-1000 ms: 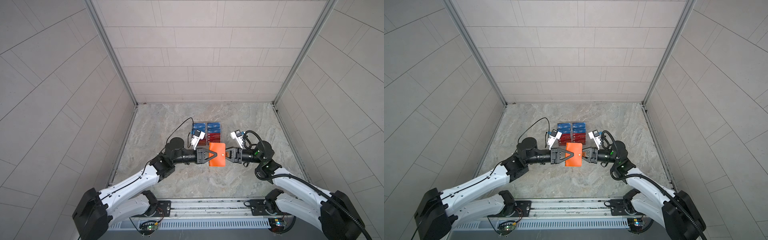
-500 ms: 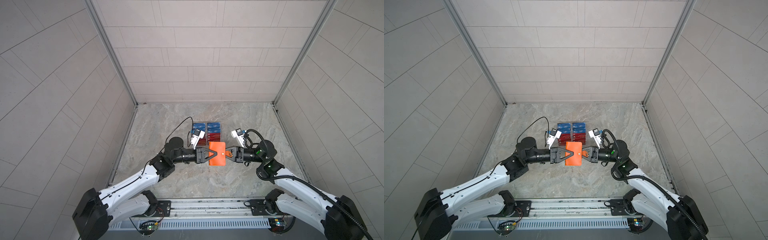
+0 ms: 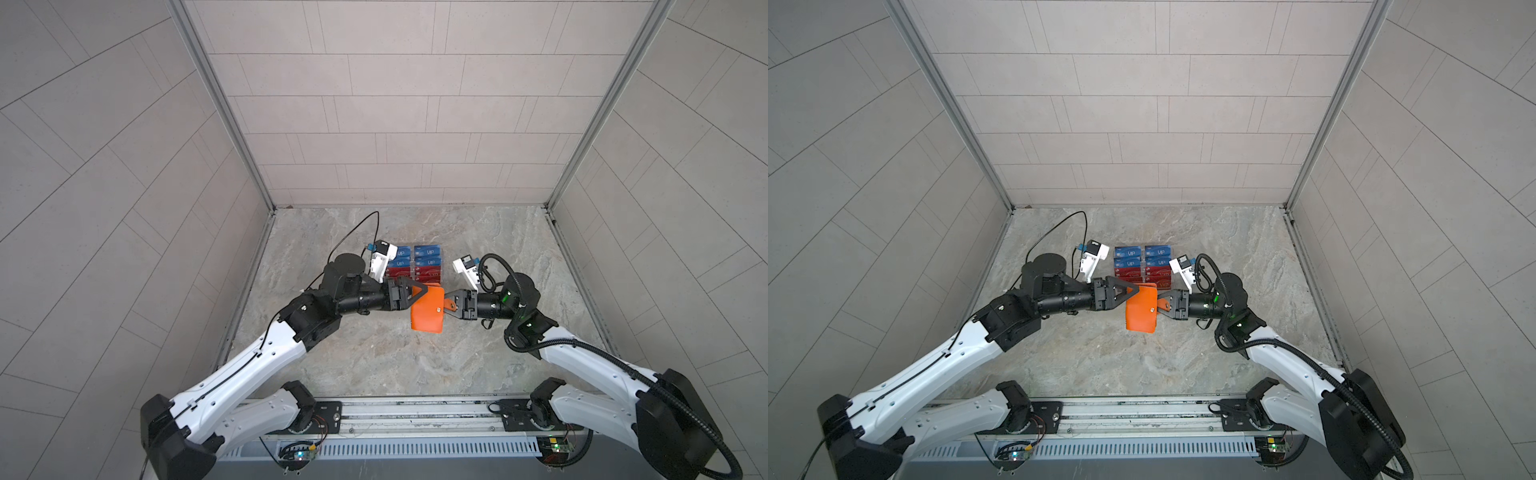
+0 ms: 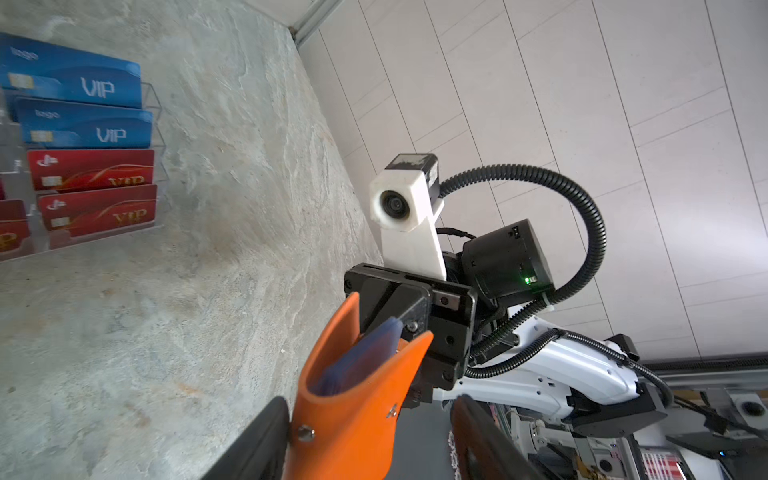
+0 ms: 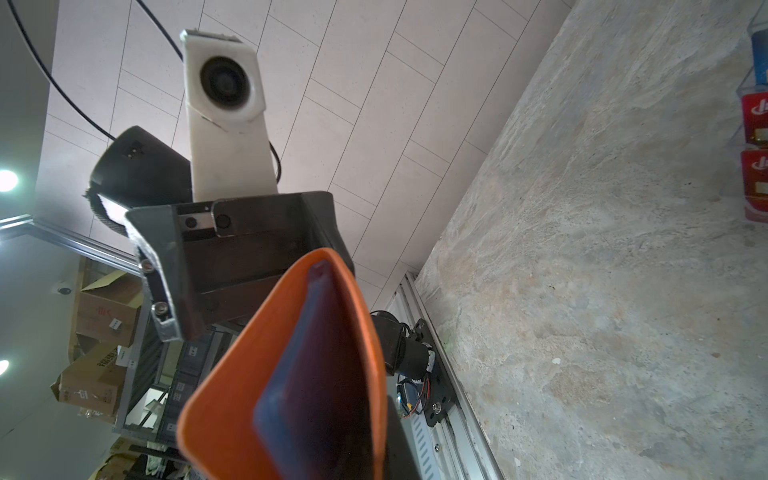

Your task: Put the credit cards into the card holder

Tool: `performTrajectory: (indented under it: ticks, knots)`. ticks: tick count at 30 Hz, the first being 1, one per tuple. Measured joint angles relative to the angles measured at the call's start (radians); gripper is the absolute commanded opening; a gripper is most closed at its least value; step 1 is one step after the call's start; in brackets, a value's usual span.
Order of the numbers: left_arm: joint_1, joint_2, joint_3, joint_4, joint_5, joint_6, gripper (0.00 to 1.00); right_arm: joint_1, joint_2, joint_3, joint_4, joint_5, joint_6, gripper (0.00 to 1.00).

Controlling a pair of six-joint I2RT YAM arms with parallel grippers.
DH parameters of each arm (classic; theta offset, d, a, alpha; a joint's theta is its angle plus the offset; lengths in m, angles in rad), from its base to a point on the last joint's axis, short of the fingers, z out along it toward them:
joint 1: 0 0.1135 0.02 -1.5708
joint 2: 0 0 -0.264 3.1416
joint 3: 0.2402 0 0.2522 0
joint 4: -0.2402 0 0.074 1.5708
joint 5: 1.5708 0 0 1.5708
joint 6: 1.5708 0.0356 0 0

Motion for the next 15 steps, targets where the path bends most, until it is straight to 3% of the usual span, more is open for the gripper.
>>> performTrajectory:
  ticks: [5,12,15]
  knots:
    - [-0.100,0.034,0.133,-0.246,-0.188,0.054,0.69,0.000,0.062,0.029,0.021,-0.003,0.001,0.00]
    - [-0.372,0.206,0.479,-0.604,-0.629,0.087,0.71,0.000,0.131,0.066,0.031,-0.002,0.008,0.00]
    - [-0.436,0.288,0.583,-0.720,-0.775,0.078,0.72,0.000,0.159,0.074,0.055,-0.004,0.018,0.00]
